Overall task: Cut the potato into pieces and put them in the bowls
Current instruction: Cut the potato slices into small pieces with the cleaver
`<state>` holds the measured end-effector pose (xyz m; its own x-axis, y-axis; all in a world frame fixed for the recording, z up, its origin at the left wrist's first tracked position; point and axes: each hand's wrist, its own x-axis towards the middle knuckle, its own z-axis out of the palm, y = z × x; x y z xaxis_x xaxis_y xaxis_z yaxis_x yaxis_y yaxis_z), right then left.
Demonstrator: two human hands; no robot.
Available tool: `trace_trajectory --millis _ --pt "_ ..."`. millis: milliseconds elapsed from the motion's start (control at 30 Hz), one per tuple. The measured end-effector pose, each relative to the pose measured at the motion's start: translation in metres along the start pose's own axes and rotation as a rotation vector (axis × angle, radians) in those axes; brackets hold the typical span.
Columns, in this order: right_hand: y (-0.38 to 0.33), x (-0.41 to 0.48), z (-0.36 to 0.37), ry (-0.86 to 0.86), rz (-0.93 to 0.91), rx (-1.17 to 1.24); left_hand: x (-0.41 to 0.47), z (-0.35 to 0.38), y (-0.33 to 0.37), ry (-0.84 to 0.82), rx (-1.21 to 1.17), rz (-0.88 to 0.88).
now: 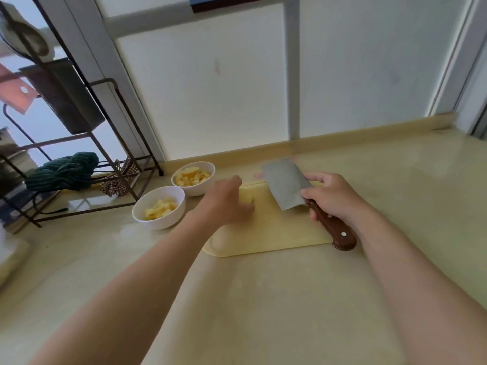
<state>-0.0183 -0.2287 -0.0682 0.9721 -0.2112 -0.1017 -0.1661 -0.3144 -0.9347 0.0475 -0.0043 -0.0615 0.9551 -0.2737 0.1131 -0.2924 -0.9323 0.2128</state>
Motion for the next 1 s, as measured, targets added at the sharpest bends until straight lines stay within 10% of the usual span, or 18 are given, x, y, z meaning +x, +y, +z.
trace_trajectory --millis 300,533,1000 --pt "0.004 0.001 -0.007 0.062 0.03 0.033 -0.006 -0.009 0.026 -0.08 -0.914 -0.195" --pt "0.006 -0.001 -0.009 0.056 -0.001 -0.018 -0.016 0.0 0.036 0.003 -0.418 -0.158" --pt "0.012 0.001 -0.017 0.057 -0.023 -0.055 -0.024 -0.004 0.061 0.012 -0.291 -0.136"
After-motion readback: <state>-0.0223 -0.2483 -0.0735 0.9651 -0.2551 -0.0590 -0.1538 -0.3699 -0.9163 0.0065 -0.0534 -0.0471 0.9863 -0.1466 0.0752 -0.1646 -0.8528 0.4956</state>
